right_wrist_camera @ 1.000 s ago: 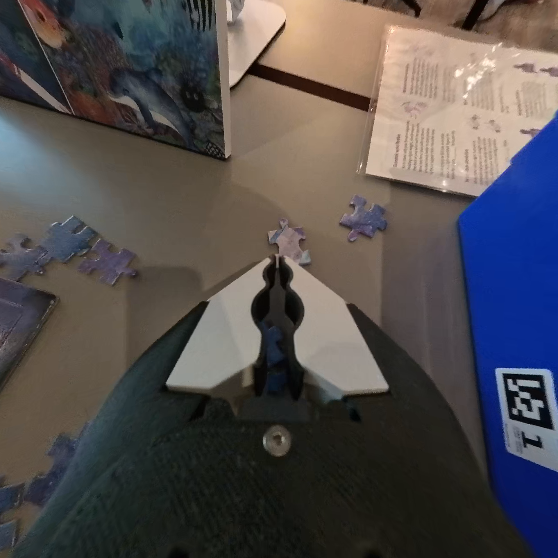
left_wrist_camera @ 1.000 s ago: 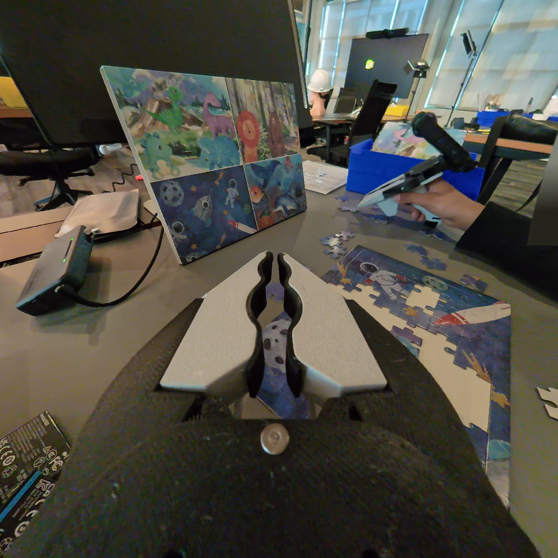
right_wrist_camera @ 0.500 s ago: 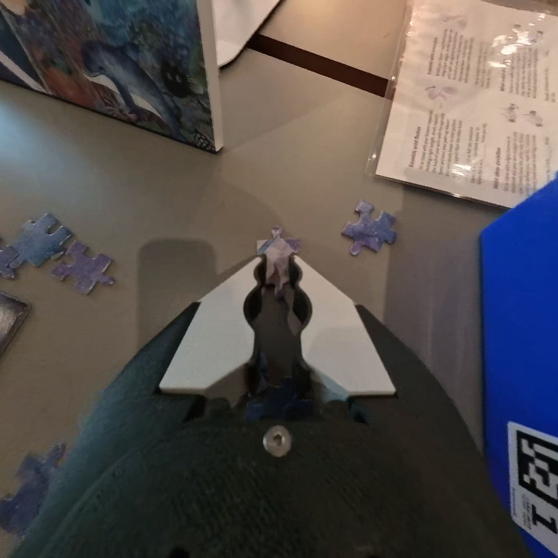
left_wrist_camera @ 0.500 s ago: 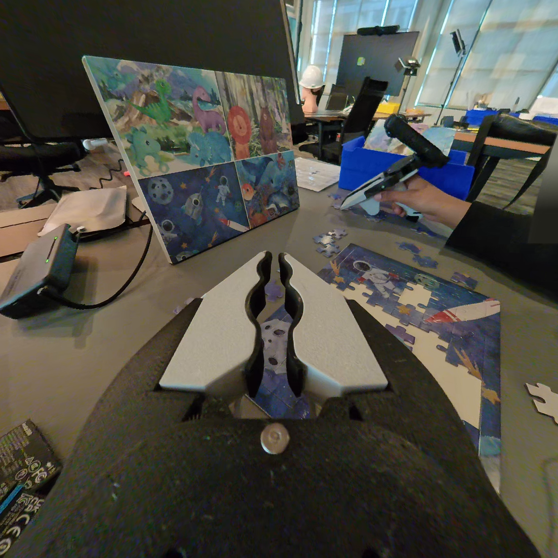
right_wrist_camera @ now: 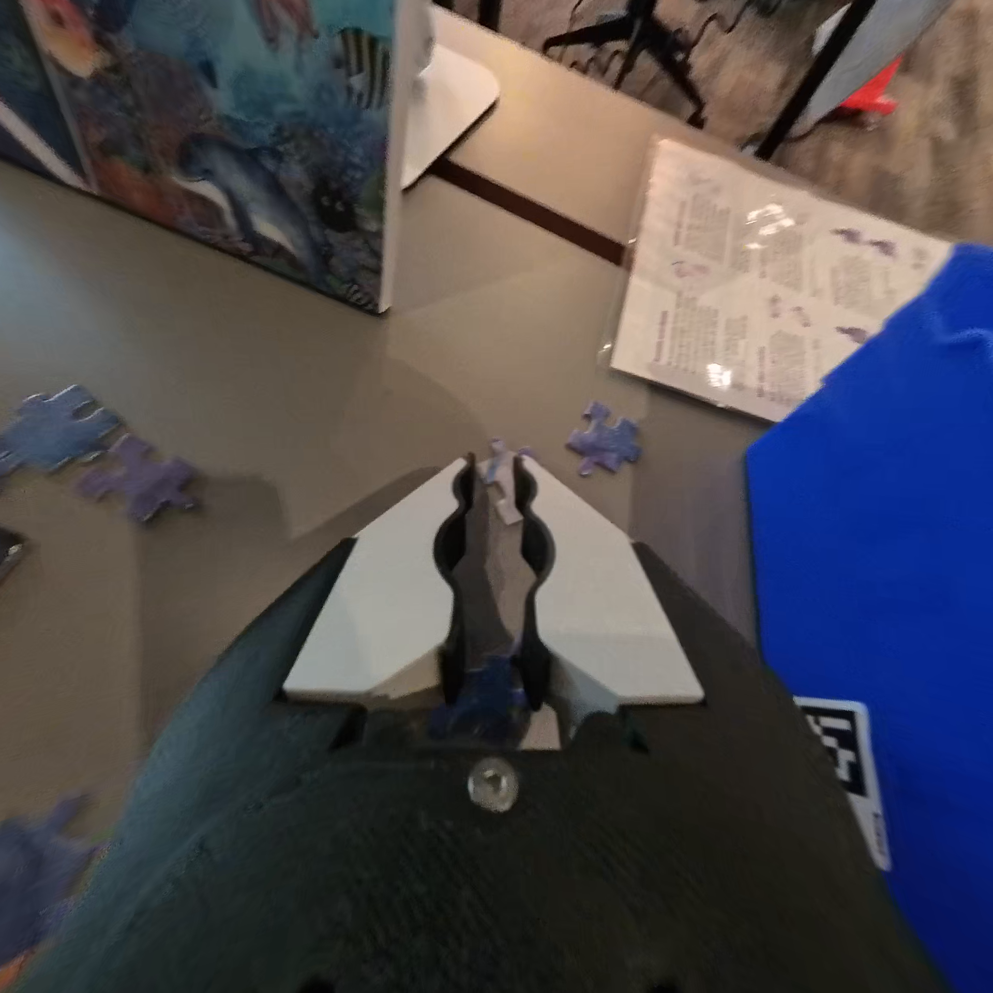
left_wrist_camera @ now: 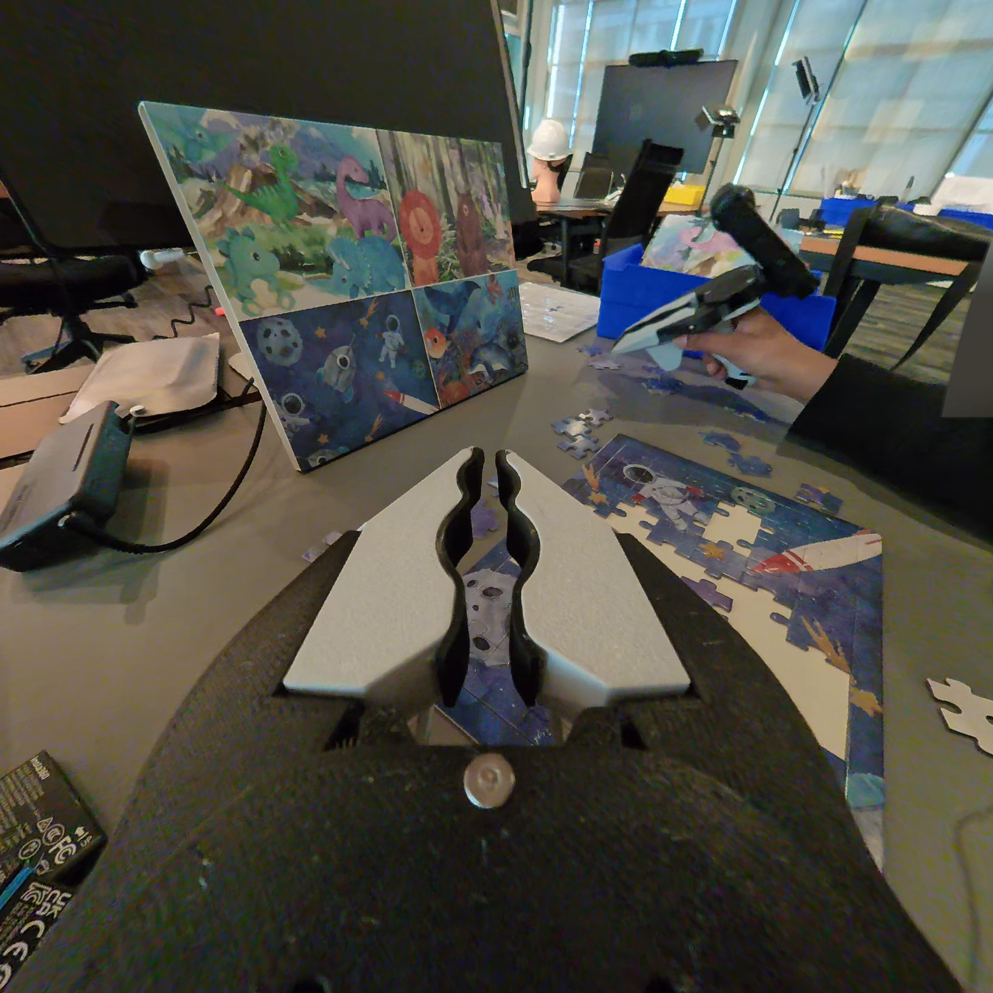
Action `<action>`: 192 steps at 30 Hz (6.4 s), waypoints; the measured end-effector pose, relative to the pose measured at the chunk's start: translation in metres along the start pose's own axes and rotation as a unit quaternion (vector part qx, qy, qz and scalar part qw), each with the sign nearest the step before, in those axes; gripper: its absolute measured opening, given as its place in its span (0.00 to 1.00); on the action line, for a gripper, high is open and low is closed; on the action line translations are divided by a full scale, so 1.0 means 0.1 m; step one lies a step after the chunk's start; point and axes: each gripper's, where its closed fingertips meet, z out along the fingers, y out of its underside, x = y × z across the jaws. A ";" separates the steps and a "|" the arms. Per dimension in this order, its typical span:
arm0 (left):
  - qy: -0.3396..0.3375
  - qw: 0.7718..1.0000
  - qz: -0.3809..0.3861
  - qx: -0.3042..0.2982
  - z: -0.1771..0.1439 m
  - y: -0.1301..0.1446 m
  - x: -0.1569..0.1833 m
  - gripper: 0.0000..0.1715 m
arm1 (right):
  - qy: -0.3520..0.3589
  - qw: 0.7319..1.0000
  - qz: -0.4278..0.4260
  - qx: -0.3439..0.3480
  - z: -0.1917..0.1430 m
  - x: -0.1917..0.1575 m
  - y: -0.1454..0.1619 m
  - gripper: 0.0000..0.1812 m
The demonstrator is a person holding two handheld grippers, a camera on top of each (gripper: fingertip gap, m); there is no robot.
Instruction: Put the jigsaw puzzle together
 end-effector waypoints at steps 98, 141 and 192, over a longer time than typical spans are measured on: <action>0.015 1.000 -0.004 -0.014 0.04 0.05 0.06 0.02 | 0.059 0.991 0.099 -0.061 0.14 0.37 0.24 0.33; 0.016 1.000 -0.003 -0.014 0.05 0.05 0.07 0.02 | -0.035 0.996 0.055 -0.066 0.23 -0.03 0.18 0.16; 0.240 0.922 -0.301 -0.040 0.16 0.22 0.59 0.00 | -0.319 0.892 -0.233 0.220 -1.04 -3.49 -0.87 0.16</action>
